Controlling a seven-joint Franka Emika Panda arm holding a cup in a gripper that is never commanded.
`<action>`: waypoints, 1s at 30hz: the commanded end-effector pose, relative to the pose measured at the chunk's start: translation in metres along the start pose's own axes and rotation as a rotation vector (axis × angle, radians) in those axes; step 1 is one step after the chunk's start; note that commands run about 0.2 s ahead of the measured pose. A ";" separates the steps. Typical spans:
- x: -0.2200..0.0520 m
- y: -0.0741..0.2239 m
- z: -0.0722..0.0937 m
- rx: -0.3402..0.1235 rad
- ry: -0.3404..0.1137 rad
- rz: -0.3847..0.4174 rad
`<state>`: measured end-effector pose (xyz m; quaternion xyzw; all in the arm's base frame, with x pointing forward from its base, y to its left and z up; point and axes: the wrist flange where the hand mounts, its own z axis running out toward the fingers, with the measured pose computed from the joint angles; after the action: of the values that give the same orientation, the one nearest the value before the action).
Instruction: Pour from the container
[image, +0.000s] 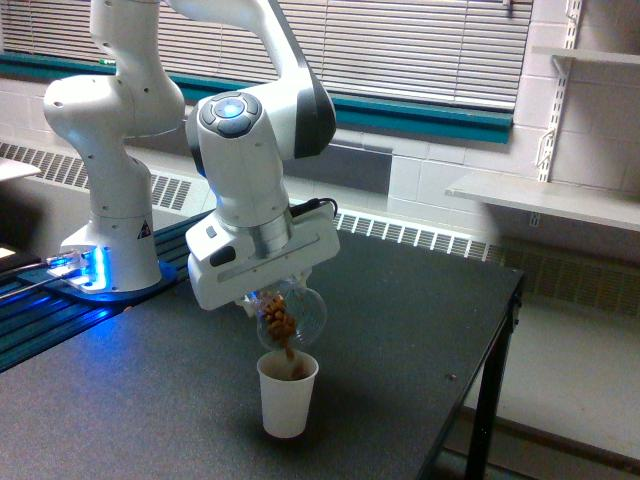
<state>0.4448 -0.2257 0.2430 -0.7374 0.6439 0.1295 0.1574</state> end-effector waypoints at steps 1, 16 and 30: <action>-0.003 -0.002 -0.002 0.005 -0.014 -0.015; 0.003 0.001 -0.007 0.021 -0.020 -0.005; 0.006 0.001 -0.012 0.035 -0.030 0.002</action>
<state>0.4422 -0.2309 0.2446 -0.7317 0.6456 0.1349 0.1720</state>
